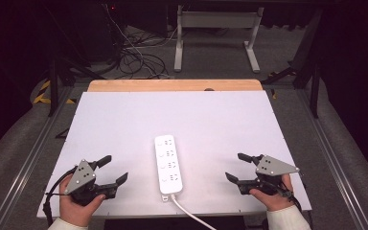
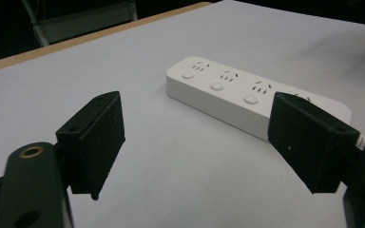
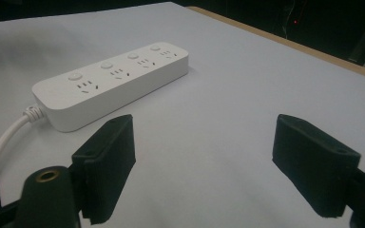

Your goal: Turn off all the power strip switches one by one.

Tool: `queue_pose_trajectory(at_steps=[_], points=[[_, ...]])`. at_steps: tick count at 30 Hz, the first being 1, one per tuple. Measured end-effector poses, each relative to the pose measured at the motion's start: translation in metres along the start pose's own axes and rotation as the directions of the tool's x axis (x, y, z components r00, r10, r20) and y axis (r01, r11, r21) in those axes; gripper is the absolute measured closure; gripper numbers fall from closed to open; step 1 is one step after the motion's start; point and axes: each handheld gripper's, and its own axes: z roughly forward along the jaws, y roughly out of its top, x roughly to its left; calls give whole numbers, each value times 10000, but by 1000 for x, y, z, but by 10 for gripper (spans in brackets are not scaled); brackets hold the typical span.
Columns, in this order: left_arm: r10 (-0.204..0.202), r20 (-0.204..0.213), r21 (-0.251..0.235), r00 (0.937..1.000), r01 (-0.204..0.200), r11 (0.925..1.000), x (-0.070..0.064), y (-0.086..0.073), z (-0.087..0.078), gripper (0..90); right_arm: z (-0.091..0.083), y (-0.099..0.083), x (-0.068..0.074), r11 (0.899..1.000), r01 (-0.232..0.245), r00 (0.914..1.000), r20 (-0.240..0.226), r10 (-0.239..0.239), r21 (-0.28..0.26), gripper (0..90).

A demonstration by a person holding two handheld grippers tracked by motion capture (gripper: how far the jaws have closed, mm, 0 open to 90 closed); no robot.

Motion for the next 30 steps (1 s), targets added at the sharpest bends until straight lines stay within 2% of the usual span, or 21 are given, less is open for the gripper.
queue_pose_trajectory(at_steps=[6, 7, 12, 13, 15, 16, 19, 21, 23, 25, 26, 29, 30], points=[[43, 228, 60, 9997, -45, 10000, 1, 1, 0, 193, -1, -2, -1, 10000, -12, 10000, 52, 12, -76, 241], [-52, 295, 70, 9996, 50, 10000, 0, 1, 0, 194, 0, -2, -1, 10000, 24, 10000, 7, -24, -61, 248], [187, -5, 9, 9998, -187, 9998, 0, 2, -2, 199, 1, -5, -1, 9996, -197, 9998, -10, 197, -185, 274], [101, -11, 1, 9999, -101, 9999, -1, 1, -2, 200, 1, -6, -2, 9996, -187, 9998, -16, 187, -203, 274], [202, 111, 134, 9997, -203, 9997, -1, 2, -2, 213, 1, -5, -1, 9996, -147, 9999, -13, 146, -234, 273], [306, 130, 120, 9994, -308, 9995, -1, 2, -2, 217, 1, -5, -1, 9997, -34, 10000, 4, 34, -233, 274], [247, 287, -18, 9993, -246, 9997, -3, 3, -2, 225, 1, -5, 0, 9997, -31, 10000, 25, 32, -257, 274], [320, 101, -91, 9994, -319, 9995, -3, 4, -2, 225, 1, -5, 0, 9998, 0, 10000, 22, 1, -212, 275], [-225, 302, -164, 9993, 230, 9996, -4, 4, -3, 218, 1, -5, 0, 9995, -119, 9999, -15, 118, -284, 274], [-393, 335, -39, 9987, 395, 9992, -5, 6, -3, 221, 1, -5, 1, 9996, -73, 10000, -49, 71, -280, 277], [-382, 393, 16, 9985, 382, 9993, -6, 7, -3, 223, 1, -4, 1, 9996, -53, 10000, -42, 52, -275, 281], [-38, 555, -265, 9985, 53, 9996, -7, 10, -3, 280, 2, -4, 2, 9996, -16, 10000, -86, 14, -282, 288], [-37, 614, -324, 9981, 57, 9995, -7, 12, -3, 290, 2, -4, 2, 9996, -7, 10000, -89, 4, -265, 291]])
